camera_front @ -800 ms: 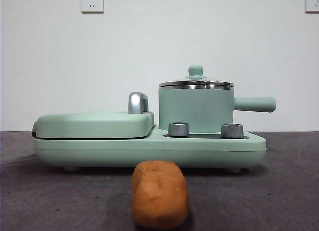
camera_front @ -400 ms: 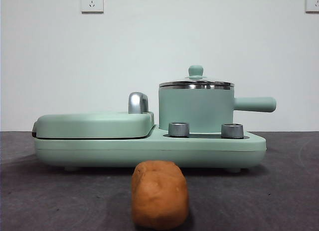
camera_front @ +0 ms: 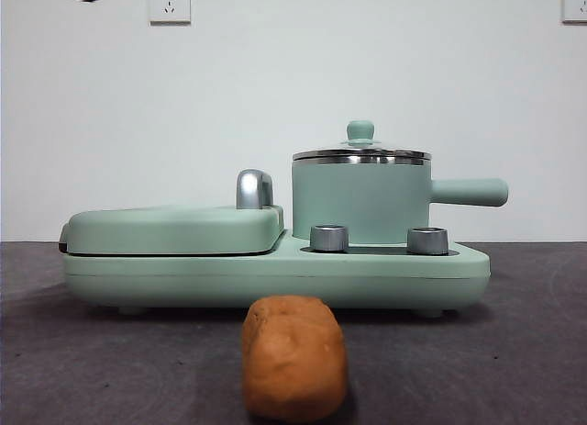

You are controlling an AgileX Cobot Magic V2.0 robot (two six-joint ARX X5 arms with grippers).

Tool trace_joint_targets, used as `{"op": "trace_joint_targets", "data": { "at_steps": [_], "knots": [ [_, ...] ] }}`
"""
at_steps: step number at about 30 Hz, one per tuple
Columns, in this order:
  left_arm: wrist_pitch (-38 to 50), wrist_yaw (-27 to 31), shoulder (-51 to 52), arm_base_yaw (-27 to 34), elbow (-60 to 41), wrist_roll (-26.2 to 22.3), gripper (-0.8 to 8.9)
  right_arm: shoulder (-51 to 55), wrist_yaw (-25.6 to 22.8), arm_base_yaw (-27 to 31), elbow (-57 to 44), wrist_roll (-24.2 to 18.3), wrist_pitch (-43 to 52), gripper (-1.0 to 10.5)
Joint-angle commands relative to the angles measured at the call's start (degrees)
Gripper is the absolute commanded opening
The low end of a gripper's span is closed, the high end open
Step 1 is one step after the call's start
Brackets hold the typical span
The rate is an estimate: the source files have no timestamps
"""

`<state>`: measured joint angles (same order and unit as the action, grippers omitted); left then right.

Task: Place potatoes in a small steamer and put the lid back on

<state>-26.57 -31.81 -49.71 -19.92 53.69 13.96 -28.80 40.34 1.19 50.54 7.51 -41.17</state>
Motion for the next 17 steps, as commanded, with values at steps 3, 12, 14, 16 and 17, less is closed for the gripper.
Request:
{"op": "trace_joint_targets", "data": {
  "at_steps": [3, 12, 14, 16, 17],
  "knots": [
    [-1.09, -0.39, -7.91, -2.95, 7.19, -4.61, 5.06, -0.35, -0.31, 0.02, 0.9, -0.5, 0.39, 4.9],
    [-10.14, 0.96, -27.61, -7.93, 25.75, -11.34, 5.06, -0.35, -0.31, 0.02, 0.9, -0.5, 0.42, 4.9],
    [-10.25, 2.05, -32.06, -8.79, 30.03, -11.34, 5.06, -0.35, -0.31, 0.02, 0.9, -0.5, 0.42, 4.9],
    [-10.12, 4.02, -36.06, -9.55, 33.79, -11.34, 5.06, -0.35, -0.28, 0.02, 0.9, -0.5, 0.42, 4.9],
    [-10.01, 5.22, -38.16, -9.99, 35.69, -11.32, 5.06, -0.35, -0.28, 0.02, 0.9, -0.5, 0.42, 4.9]
  ]
}}
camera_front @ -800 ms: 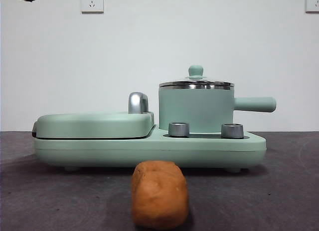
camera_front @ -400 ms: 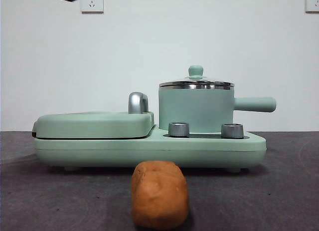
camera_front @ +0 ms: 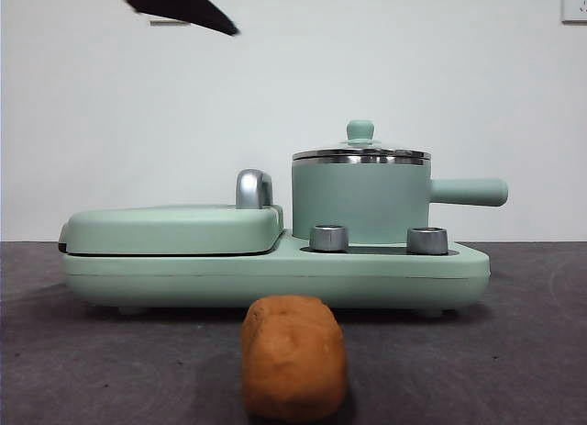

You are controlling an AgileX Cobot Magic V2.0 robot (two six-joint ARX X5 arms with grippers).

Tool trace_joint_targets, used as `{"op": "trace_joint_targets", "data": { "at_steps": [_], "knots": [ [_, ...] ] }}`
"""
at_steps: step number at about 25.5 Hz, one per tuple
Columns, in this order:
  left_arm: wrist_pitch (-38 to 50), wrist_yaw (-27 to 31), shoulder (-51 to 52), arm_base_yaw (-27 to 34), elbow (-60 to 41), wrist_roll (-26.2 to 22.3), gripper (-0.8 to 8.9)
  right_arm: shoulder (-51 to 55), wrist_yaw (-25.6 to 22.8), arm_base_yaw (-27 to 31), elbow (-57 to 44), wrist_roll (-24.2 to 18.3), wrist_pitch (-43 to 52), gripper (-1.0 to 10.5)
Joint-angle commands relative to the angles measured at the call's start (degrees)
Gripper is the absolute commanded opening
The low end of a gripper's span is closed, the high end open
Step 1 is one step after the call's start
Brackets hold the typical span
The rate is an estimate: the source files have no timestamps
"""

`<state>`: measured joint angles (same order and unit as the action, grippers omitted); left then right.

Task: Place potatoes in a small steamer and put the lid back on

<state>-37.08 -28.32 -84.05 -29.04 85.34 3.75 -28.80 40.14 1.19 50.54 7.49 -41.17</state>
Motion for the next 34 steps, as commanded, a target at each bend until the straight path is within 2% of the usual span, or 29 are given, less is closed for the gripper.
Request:
{"op": "trace_joint_targets", "data": {
  "at_steps": [1, 5, 12, 15, 19, 25, 30, 34],
  "knots": [
    [0.57, 2.84, -5.9, -1.38, 5.9, -1.14, 5.06, -0.35, -0.09, 0.02, 0.9, -0.48, 0.44, 4.9],
    [0.72, 6.86, -13.29, -2.86, 12.52, -1.42, 5.06, -0.35, -0.09, 0.02, 0.9, -0.48, 0.44, 4.9],
    [0.72, 13.9, -24.33, -5.18, 23.1, -6.25, 5.05, -0.35, -0.09, 0.02, 0.9, -0.48, 0.42, 4.9],
    [1.97, 15.17, -27.93, -5.95, 25.97, -7.56, 5.04, -0.35, -0.09, 0.02, 0.9, -0.48, 0.39, 4.9],
    [6.75, 15.32, -31.28, -6.95, 26.73, -7.8, 5.0, -0.35, -0.09, 0.02, 0.9, -0.48, 0.39, 4.9],
    [7.08, 16.98, -33.42, -7.78, 26.73, -10.45, 4.95, -0.35, -0.11, 0.02, 0.9, -0.48, 0.39, 4.9],
    [8.17, 17.09, -34.51, -7.78, 26.73, -10.86, 4.89, -0.35, -0.13, 0.02, 0.9, -0.5, 0.44, 4.9],
    [9.57, 18.91, -34.84, -8.11, 26.73, -11.69, 4.32, -0.35, -0.11, 0.02, 0.9, -0.48, 0.42, 4.9]
  ]
}}
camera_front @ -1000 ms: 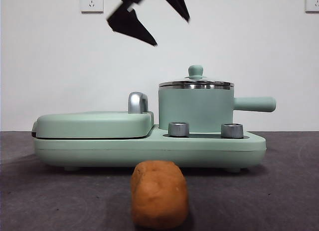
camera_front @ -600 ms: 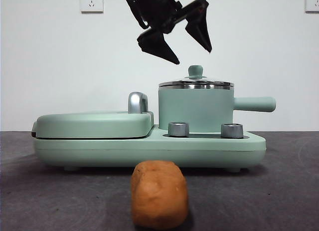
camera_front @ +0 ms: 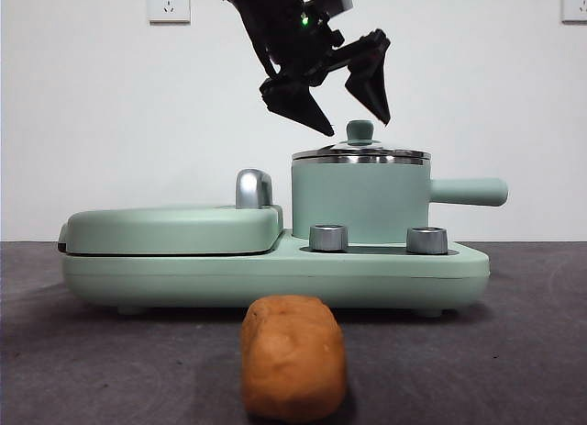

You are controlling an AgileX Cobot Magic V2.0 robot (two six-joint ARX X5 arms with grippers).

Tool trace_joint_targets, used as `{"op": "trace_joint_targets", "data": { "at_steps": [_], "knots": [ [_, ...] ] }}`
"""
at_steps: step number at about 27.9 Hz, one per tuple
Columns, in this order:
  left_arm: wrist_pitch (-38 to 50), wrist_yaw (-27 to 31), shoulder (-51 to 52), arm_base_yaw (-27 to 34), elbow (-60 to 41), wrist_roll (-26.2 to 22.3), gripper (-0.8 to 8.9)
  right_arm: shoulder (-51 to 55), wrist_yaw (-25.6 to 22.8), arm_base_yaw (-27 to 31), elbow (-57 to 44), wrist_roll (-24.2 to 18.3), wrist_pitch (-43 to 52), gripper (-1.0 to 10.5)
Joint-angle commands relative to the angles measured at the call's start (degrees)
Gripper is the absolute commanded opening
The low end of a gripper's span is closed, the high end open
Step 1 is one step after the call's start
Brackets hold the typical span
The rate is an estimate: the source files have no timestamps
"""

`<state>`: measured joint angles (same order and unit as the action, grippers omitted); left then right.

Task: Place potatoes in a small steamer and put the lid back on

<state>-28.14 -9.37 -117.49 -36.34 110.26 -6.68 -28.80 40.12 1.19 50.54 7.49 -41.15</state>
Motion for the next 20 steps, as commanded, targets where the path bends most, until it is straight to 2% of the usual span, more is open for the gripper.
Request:
{"op": "trace_joint_targets", "data": {
  "at_steps": [1, 8, 11, 13, 20],
  "knots": [
    [0.61, -0.04, -1.42, -0.87, 1.81, -1.36, 4.32, -0.35, -0.09, 0.02, 0.9, -0.5, 0.39, 4.9],
    [0.61, 0.94, -2.12, -2.19, 1.81, -1.46, 4.2, -0.35, -0.09, 0.02, 0.9, -0.48, 0.39, 4.9],
    [0.59, 2.29, -2.56, -2.32, 1.81, -1.44, 3.94, -0.35, -0.09, 0.02, 0.9, -0.48, 0.39, 4.9],
    [0.5, 3.5, -2.58, -2.32, 1.81, -1.44, 3.35, -0.35, -0.09, 0.02, 0.9, -0.48, 0.39, 4.9],
    [0.33, 4.07, -2.67, -2.32, 1.81, -1.42, 3.33, -0.35, -0.09, 0.02, 0.9, -0.48, 0.39, 4.9]
  ]
}}
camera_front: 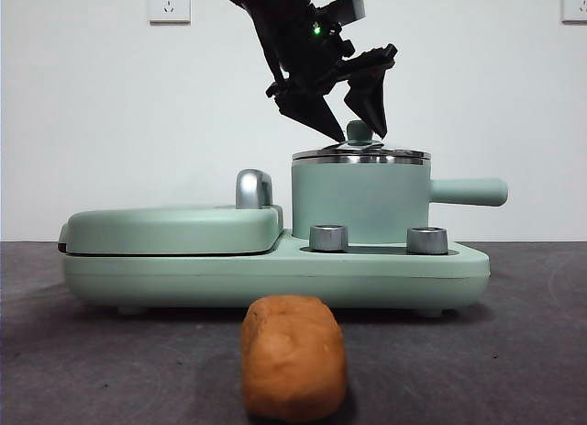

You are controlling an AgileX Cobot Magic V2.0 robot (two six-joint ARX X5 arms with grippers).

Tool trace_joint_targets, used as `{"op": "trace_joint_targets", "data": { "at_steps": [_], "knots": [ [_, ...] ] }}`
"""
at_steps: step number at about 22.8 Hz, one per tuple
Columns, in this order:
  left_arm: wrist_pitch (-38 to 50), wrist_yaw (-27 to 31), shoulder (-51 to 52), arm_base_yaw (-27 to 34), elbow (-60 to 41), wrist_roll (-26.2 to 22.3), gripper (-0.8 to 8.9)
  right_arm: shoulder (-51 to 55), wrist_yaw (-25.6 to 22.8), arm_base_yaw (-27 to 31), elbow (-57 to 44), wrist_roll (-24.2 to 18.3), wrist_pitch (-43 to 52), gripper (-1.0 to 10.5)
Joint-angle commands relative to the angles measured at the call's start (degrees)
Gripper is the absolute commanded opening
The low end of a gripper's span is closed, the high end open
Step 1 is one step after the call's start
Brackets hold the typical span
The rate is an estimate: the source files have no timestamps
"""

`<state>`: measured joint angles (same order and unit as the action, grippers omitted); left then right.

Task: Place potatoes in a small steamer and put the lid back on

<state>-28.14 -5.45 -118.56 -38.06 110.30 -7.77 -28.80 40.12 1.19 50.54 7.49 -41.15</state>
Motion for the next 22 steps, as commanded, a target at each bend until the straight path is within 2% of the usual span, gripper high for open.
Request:
{"op": "trace_joint_targets", "data": {
  "at_steps": [1, 8, 10, 13, 17, 22],
  "knots": [
    [0.35, 0.15, -1.64, -0.59, 1.77, -0.33, 3.33, -0.35, -0.09, 0.02, 0.9, -0.48, 0.39, 4.9],
    [0.61, 0.13, -1.92, -0.59, 1.77, -0.15, 2.96, -0.35, -0.09, 0.02, 0.9, -0.48, 0.39, 4.9],
    [0.24, 0.13, -1.95, -0.57, 1.77, -0.17, 2.38, -0.35, -0.09, 0.02, 0.9, -0.46, 0.39, 4.9],
    [-0.35, 0.13, -2.27, -0.57, 1.77, -0.17, 2.31, -0.35, -0.09, 0.02, 0.9, -0.46, 0.39, 4.9],
    [-0.09, 0.13, -2.34, -0.57, 1.77, -0.52, 0.25, -0.35, -0.09, 0.02, 0.9, -0.46, 0.37, 4.9],
    [-2.4, 0.13, -2.1, -0.57, 5.73, -0.33, 0.14, -0.35, -0.11, 0.02, 0.9, -0.46, 0.39, 4.9]
  ]
}}
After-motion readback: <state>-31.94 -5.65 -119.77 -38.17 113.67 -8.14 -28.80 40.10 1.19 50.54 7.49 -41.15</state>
